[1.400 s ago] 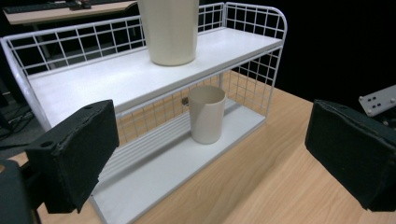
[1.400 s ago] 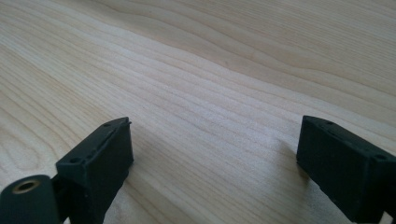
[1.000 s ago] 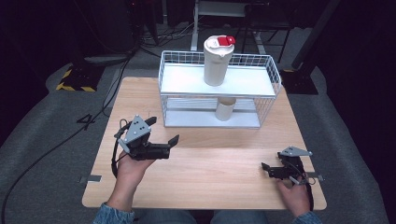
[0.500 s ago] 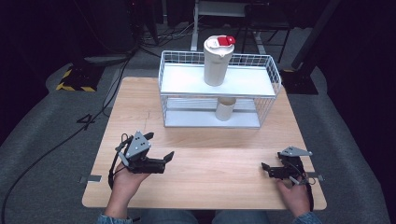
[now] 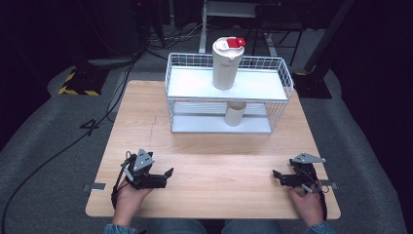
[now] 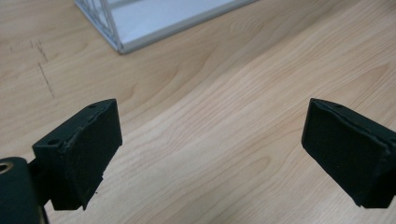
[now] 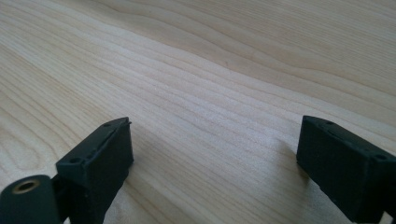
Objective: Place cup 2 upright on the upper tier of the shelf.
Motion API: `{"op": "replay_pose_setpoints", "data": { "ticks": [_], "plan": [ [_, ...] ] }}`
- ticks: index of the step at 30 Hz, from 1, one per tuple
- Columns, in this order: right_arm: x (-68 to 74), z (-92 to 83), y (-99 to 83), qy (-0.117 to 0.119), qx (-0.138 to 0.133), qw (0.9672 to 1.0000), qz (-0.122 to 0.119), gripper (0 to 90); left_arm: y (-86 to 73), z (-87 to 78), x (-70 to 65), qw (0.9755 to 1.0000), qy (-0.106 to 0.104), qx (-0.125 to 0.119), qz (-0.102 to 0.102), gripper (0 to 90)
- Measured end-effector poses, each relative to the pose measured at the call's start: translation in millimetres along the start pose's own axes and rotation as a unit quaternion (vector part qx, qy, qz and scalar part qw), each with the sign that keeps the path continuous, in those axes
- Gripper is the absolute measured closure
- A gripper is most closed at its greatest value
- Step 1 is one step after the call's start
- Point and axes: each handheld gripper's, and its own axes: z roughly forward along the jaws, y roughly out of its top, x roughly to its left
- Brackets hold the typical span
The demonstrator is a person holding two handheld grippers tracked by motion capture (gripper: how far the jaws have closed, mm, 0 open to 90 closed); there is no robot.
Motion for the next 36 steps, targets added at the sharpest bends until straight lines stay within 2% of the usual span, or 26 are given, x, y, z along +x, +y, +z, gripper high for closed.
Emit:
{"op": "replay_pose_setpoints", "data": {
  "ticks": [11, 13, 15, 18, 25, 26, 30, 31, 34, 36],
  "plan": [
    [0.0, 0.0, 0.0, 0.0, 0.0, 1.0, 0.0, 11.1, -15.6, 13.4, 8.0, 0.9984, 0.007, 0.054, -0.011, 6.0],
    [0.0, 0.0, 0.0, 0.0, 0.0, 1.0, 0.0, 11.1, -17.0, 15.1, 8.9, 0.9978, 0.01, 0.065, -0.01, 6.2],
    [-0.1, 0.0, 0.0, 0.0, 0.0, 1.0, 0.0, 11.1, -18.7, 17.4, 9.8, 0.9965, 0.01, 0.081, -0.016, 6.3],
    [0.0, 0.0, 0.0, 0.0, 0.0, 1.0, 0.0, 11.1, -19.8, 19.0, 10.7, 0.9954, 0.014, 0.095, -0.006, 6.3],
    [0.0, 0.0, 0.0, 0.0, 0.0, 1.0, 0.0, 11.1, -21.8, 21.1, 11.8, 0.9944, 0.018, 0.104, -0.003, 6.3],
    [0.0, 0.0, 0.0, 0.0, 0.0, 1.0, 0.0, 11.1, -22.2, 21.6, 11.4, 0.994, 0.02, 0.107, -0.009, 6.3],
    [0.0, 0.0, 0.0, 0.0, 0.0, 1.0, 0.0, 11.1, -23.4, 24.4, 12.4, 0.9922, 0.024, 0.122, -0.009, 6.3],
    [0.0, 0.0, 0.0, 0.0, 0.0, 1.0, 0.0, 11.1, -23.7, 25.5, 13.0, 0.9923, 0.02, 0.121, -0.019, 5.8],
    [0.0, 0.0, 0.0, 0.0, 0.0, 1.0, 0.0, 11.2, -23.5, 26.6, 14.4, 0.992, 0.026, 0.12, -0.027, 3.8],
    [0.0, 0.0, 0.0, 0.0, 0.0, 1.0, 0.0, 11.1, -24.1, 28.5, 15.0, 0.9921, 0.037, 0.114, -0.038, 2.3]
  ]
}}
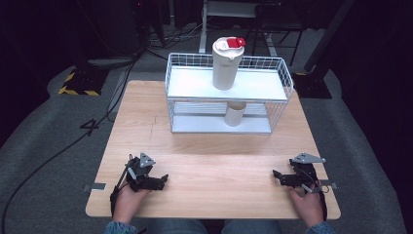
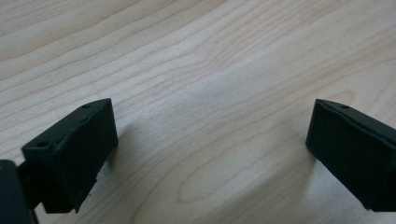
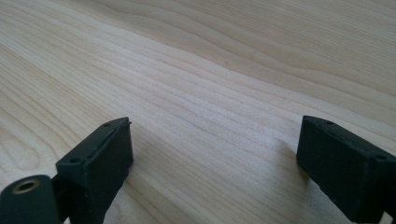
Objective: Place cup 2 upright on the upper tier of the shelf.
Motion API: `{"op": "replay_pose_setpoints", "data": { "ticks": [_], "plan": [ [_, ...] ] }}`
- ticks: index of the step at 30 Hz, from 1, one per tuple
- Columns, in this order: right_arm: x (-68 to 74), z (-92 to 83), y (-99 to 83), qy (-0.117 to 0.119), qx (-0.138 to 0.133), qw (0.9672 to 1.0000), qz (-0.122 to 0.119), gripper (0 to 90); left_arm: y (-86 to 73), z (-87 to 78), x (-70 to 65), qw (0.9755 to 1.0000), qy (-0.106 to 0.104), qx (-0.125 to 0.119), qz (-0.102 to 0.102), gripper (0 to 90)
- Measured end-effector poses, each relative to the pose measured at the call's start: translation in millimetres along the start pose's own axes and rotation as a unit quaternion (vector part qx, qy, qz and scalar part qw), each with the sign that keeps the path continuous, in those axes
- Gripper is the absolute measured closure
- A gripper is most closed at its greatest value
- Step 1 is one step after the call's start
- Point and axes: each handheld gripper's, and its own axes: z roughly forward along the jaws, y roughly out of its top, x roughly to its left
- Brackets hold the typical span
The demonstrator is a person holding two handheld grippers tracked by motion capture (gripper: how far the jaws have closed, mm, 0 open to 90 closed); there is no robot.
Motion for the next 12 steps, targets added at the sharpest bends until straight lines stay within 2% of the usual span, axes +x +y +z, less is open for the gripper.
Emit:
{"op": "replay_pose_setpoints", "data": {
  "ticks": [3, 12],
  "plan": [
    [0.1, 0.0, 0.0, 0.0, 0.0, 1.0, 0.001, 11.2, 0.9, 1.9, 0.4, 0.9999, 0.012, 0.0, -0.006, 0.0],
    [0.1, 0.1, 0.0, 0.0, -0.001, 1.0, 0.001, 11.1, 1.7, 2.4, 0.6, 0.9998, 0.014, 0.002, -0.011, 0.0]
  ]
}}
